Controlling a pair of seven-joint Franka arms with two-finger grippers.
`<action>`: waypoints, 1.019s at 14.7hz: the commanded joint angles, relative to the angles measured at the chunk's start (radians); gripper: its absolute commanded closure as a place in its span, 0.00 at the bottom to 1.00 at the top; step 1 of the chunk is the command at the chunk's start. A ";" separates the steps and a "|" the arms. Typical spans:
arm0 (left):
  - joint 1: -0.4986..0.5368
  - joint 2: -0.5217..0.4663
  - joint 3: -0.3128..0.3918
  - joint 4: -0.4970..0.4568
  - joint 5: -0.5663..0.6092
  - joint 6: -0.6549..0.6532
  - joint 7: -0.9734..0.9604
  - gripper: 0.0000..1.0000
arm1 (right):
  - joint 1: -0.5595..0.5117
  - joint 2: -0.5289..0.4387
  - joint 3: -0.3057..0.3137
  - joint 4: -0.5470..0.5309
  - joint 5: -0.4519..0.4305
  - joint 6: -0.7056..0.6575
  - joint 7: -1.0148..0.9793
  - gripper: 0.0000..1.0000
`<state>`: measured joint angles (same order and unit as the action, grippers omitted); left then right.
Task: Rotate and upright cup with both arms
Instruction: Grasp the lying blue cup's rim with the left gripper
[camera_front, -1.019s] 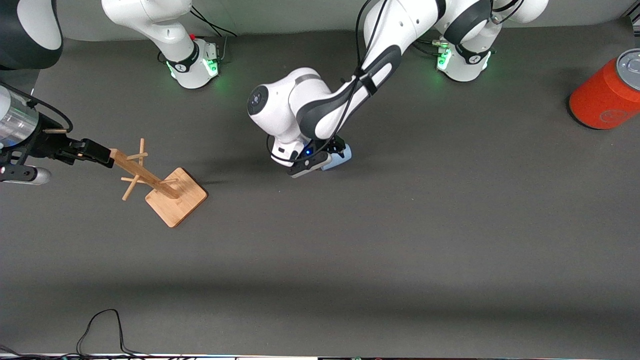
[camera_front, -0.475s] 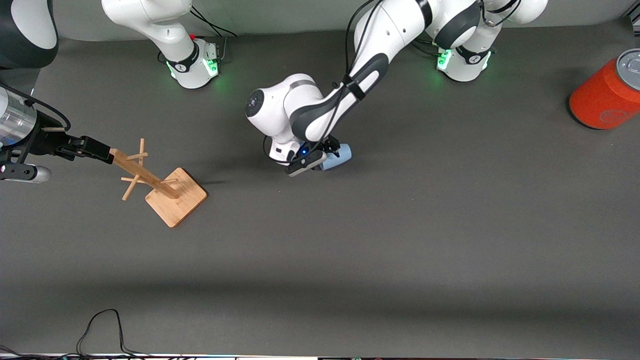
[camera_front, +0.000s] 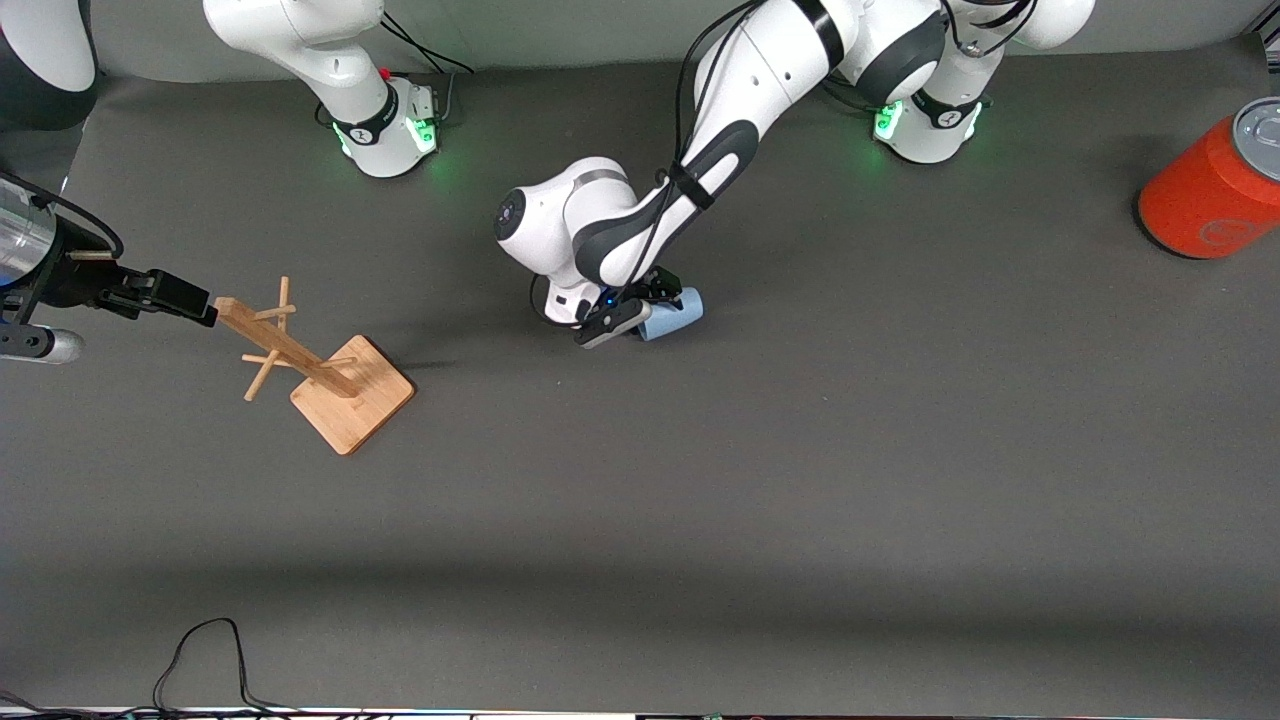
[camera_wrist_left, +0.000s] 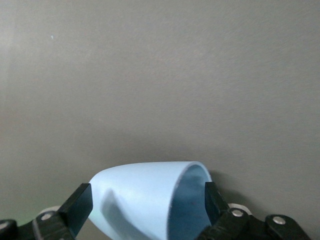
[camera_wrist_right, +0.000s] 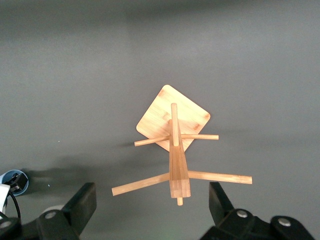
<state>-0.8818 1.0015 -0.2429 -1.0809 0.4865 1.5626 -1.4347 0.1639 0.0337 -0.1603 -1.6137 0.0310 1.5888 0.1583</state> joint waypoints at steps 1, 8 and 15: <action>-0.013 -0.021 0.007 -0.007 0.006 -0.058 -0.013 0.00 | 0.003 0.014 -0.008 0.028 0.018 -0.020 -0.019 0.00; -0.014 -0.026 0.002 0.002 0.003 -0.104 -0.013 0.00 | 0.003 0.014 -0.007 0.028 0.018 -0.024 -0.019 0.00; -0.013 -0.027 0.004 0.013 -0.031 -0.102 -0.050 0.73 | 0.003 0.014 -0.007 0.028 0.018 -0.024 -0.019 0.00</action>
<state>-0.8842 0.9937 -0.2464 -1.0686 0.4738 1.4836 -1.4506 0.1642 0.0344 -0.1603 -1.6133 0.0312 1.5868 0.1583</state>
